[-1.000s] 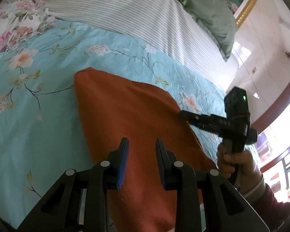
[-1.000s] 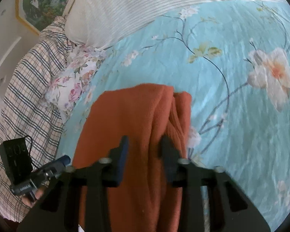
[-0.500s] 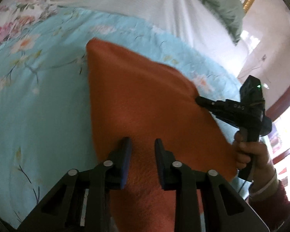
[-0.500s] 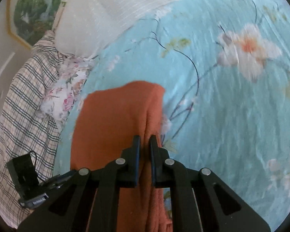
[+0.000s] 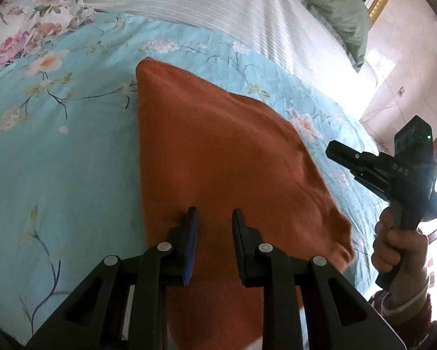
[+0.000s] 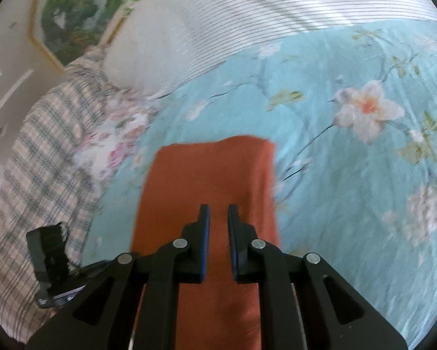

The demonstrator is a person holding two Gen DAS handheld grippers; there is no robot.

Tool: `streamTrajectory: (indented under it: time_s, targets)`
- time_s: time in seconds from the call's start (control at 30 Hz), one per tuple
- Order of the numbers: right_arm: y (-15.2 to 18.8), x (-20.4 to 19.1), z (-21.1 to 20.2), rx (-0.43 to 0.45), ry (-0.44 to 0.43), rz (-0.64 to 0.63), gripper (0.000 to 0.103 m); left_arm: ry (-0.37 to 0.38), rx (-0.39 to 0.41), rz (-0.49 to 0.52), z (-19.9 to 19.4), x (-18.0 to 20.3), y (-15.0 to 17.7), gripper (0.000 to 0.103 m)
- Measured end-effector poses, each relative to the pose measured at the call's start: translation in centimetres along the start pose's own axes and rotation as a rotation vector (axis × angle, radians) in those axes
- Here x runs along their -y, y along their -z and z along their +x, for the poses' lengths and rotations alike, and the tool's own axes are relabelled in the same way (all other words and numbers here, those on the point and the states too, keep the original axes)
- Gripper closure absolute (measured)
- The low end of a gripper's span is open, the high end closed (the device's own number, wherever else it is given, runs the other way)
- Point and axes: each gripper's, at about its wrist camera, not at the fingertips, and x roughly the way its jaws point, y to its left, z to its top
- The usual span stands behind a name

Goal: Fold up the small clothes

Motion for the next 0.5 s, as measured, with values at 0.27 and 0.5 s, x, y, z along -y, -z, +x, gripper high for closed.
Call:
streamTrajectory:
  time_s: [0.27, 0.5]
  targets:
    - [-1.9, 0.3, 5.1, -0.079, 0.011, 0.015, 0.089, -0.013, -0.005, 0.035, -1.3, 0.8, 2.2, 0.08]
    - [-1.7, 4.6, 5.8, -0.056, 0.083, 0.141, 0.103, -0.018, -0.017, 0.025, -0.5, 0.3, 2.6, 0.08]
